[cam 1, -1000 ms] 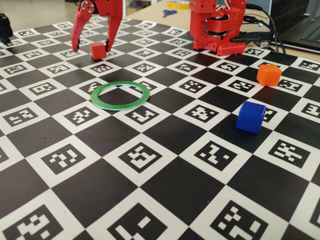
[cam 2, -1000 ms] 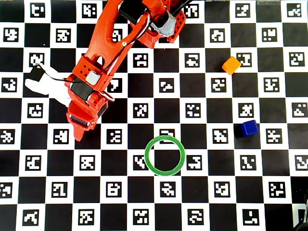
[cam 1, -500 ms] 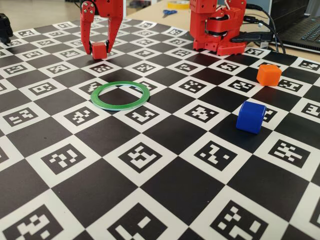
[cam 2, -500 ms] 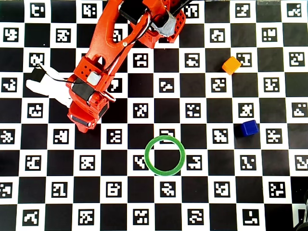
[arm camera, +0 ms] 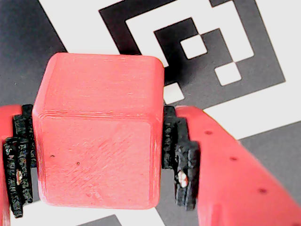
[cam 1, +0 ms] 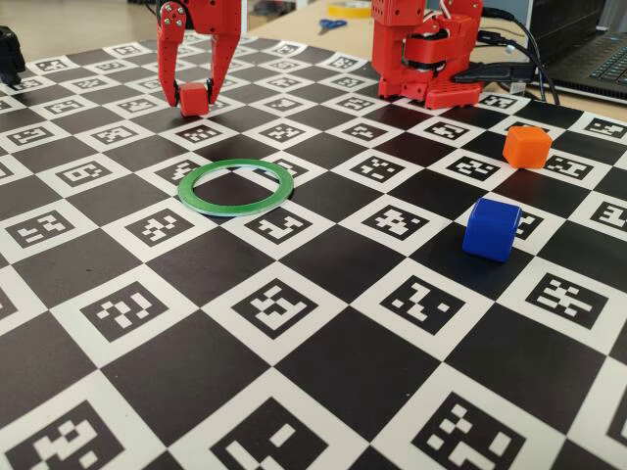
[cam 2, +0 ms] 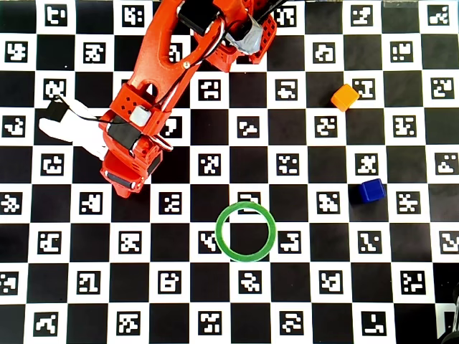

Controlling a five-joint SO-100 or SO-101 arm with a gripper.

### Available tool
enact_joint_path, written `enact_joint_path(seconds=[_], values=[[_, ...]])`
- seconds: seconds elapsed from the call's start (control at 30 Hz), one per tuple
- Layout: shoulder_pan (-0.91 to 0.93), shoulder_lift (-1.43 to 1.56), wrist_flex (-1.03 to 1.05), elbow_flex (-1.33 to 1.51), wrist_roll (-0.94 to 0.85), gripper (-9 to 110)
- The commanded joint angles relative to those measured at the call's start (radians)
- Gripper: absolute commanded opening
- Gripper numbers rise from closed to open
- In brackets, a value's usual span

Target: Grab the red cube then put it in the green circle then put the blue cube on top and finally the orange cube on top

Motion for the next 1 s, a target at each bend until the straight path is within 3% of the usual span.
enact_joint_path(seconds=[0.0, 0.3, 0.6, 0.97], values=[[-0.026, 0.133, 0.054, -0.006, -0.011, 9], [-0.140, 0.341, 0.204, -0.015, 0.017, 8], [-0.426, 0.500, 0.353, -0.038, 0.130, 8], [-0.653, 0.324, 0.443, -0.268, 0.247, 8]])
